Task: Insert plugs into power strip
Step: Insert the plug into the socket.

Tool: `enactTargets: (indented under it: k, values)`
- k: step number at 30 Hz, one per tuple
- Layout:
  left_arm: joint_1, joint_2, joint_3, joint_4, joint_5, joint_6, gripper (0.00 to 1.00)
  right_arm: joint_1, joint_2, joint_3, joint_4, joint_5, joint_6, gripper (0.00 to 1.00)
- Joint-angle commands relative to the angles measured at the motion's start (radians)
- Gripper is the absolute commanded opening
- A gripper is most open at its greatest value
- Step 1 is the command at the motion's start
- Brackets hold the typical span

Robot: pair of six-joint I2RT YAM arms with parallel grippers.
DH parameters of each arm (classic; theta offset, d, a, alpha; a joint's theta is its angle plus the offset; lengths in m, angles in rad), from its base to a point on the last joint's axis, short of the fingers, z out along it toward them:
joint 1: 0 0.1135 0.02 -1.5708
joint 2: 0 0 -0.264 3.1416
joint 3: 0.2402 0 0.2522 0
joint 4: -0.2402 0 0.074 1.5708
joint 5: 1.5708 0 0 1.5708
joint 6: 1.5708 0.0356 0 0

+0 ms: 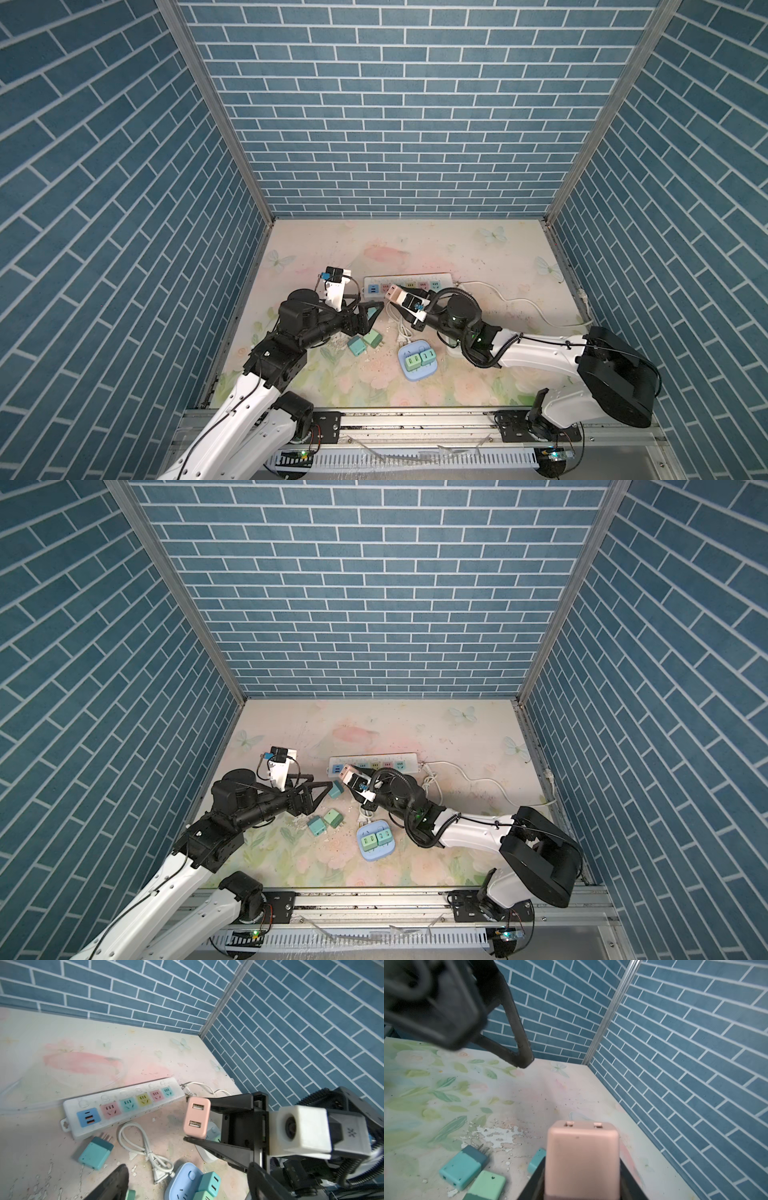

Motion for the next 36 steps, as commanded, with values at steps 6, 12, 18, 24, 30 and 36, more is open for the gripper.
enactTargets:
  k: [6, 12, 18, 24, 30, 36]
  values:
    - [-0.161, 0.128, 0.151, -0.067, -0.148, 0.087, 0.89, 0.001, -0.107, -0.081, 0.121, -0.132, -0.027, 0.0]
    - [-0.218, 0.206, 0.205, -0.071, -0.179, 0.103, 0.86, 0.003, -0.163, -0.101, 0.109, -0.17, 0.001, 0.0]
    - [-0.273, 0.276, 0.252, -0.099, -0.222, 0.125, 0.81, 0.002, -0.173, -0.102, 0.101, -0.194, 0.012, 0.0]
    - [-0.286, 0.288, 0.263, -0.109, -0.226, 0.128, 0.67, 0.002, -0.17, -0.102, 0.104, -0.181, 0.014, 0.0]
    - [-0.289, 0.291, 0.265, -0.113, -0.198, 0.139, 0.44, 0.002, -0.167, -0.101, 0.098, -0.167, 0.012, 0.0]
    - [-0.289, 0.313, 0.273, -0.099, -0.181, 0.161, 0.22, 0.002, -0.179, -0.111, 0.104, -0.144, 0.027, 0.34]
